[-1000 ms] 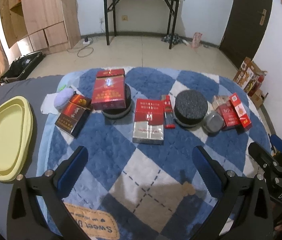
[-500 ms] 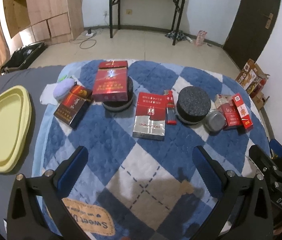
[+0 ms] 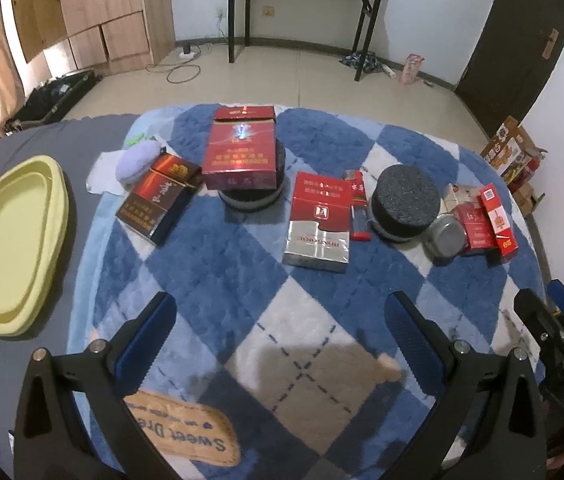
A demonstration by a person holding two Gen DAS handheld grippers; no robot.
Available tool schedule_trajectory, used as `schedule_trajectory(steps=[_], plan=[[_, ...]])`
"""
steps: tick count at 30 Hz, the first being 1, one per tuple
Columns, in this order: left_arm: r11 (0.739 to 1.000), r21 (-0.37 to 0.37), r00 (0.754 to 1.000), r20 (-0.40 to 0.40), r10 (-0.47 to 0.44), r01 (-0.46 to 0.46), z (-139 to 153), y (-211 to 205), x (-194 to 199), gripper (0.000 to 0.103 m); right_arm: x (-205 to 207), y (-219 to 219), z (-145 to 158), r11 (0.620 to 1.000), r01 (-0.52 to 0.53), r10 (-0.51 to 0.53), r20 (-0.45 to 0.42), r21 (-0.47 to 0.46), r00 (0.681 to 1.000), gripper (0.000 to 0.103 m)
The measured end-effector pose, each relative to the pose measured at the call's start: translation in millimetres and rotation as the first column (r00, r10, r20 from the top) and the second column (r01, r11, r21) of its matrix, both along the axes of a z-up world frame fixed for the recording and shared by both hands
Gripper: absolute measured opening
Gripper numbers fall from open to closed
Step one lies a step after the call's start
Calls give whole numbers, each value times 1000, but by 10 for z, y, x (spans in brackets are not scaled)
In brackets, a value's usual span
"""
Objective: Organize rigid objects
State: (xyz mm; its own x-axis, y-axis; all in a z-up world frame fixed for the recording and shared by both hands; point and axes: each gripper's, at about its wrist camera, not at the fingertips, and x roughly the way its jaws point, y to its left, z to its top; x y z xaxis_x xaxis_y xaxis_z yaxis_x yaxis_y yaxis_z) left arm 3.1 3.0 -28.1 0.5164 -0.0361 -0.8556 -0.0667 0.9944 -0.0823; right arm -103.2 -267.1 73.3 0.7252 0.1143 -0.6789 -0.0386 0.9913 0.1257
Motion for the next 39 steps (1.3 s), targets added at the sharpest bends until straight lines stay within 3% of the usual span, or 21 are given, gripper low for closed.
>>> schedule_trajectory(steps=[28, 33, 39], plan=[[1000, 6, 1000, -5, -5, 5, -27, 10, -7, 103, 41, -38, -51, 1000, 11, -10, -25, 23, 1000, 103], [999, -44, 1000, -28, 7, -8, -40, 45, -4, 103, 43, -125, -65, 998, 32, -30, -32, 62, 999, 103], [999, -31, 1000, -23, -8, 7, -1, 29, 0, 103, 42, -243, -80, 991, 61, -56, -43, 119, 997, 103]])
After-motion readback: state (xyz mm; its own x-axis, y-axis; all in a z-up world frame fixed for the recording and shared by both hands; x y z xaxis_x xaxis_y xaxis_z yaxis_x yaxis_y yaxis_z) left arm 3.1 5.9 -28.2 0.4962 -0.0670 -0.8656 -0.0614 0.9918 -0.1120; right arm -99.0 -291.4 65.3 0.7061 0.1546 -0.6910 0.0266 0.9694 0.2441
